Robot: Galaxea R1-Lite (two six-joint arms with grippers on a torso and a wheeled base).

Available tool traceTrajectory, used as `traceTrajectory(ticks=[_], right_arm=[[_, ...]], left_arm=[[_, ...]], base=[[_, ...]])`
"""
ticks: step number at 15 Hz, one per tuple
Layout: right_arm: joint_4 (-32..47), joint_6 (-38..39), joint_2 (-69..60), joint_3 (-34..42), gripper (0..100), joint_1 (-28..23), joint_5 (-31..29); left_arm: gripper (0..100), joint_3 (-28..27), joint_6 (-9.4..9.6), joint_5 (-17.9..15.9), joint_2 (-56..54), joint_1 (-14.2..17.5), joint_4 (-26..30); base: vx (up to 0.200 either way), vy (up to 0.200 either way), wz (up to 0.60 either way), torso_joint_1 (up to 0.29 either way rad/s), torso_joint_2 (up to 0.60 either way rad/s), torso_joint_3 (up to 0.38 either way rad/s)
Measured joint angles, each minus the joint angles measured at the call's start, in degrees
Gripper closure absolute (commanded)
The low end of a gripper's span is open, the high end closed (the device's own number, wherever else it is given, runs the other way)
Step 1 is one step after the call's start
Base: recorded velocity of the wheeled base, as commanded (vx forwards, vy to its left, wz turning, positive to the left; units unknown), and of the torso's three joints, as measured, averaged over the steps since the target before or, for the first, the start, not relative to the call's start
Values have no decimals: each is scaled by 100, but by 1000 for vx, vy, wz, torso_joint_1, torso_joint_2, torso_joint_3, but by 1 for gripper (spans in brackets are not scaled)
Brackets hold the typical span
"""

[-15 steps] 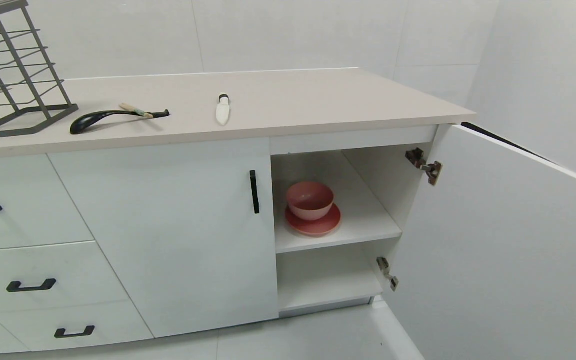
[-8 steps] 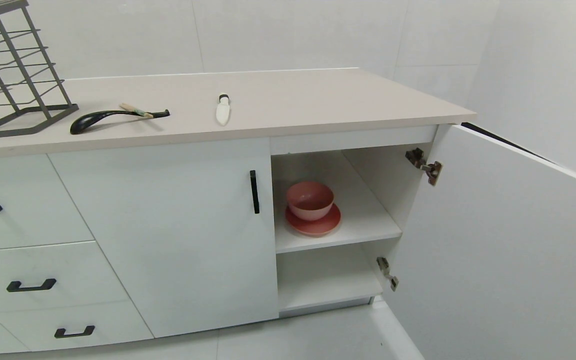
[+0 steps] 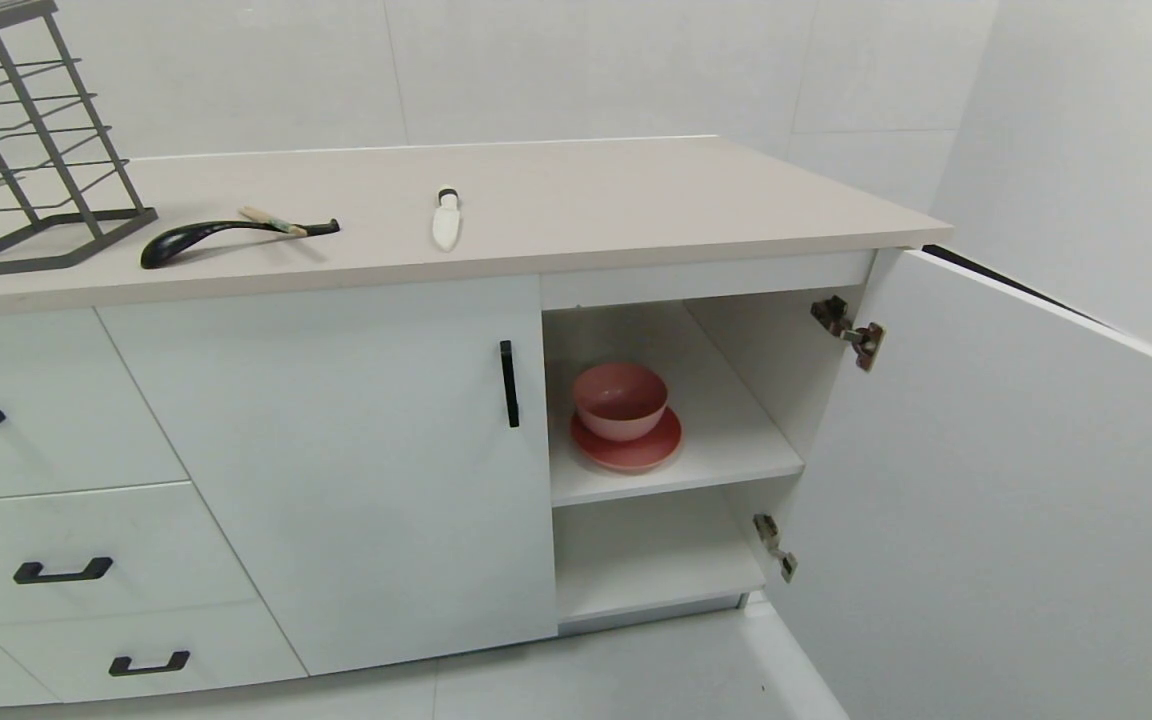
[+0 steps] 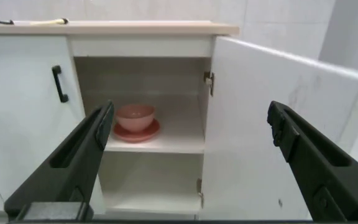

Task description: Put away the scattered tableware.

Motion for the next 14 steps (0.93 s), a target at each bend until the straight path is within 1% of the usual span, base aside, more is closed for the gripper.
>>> traceTrajectory(ticks=[2,3,4,5,6,7,9,12,13,14], right_arm=[[161,-80,-282,221,0,-87,-603],[257,-160,-362,373,0,-100,-709],[462,-211,-404,435,0,-106,-764],[864,-257,-450,474,0,-111,-969],[1187,-260,-466,499,0,-117,-1091],[1401,-206,-491,505,0,-108,-1245],[1387,-184,-511,510,0,-105,-1275],[1386,-171,-522,510,0,-100,-1278],[1387,-167,-522,511,0,-100,-1278],[1387,-165,-519,511,0,-102,-1278]], left_arm=[[0,-2,4,13,-22,-6,0],[0,-2,37,11,-29,-6,2],[0,-2,68,9,-32,-5,6],[0,0,167,9,-35,-5,9],[0,0,189,11,-49,-9,13],[0,0,143,13,-73,-27,9],[0,0,59,13,-107,-41,11],[0,0,33,-39,-132,-44,18],[0,0,26,-107,-134,-46,18],[0,0,17,-268,-137,-46,20]], base=[[0,0,0,0,0,0],[0,0,0,0,0,0],[0,0,0,0,0,0],[0,0,0,0,0,0],[0,0,0,0,0,0],[0,0,0,0,0,0],[0,0,0,0,0,0],[0,0,0,0,0,0],[0,0,0,0,0,0],[0,0,0,0,0,0]])
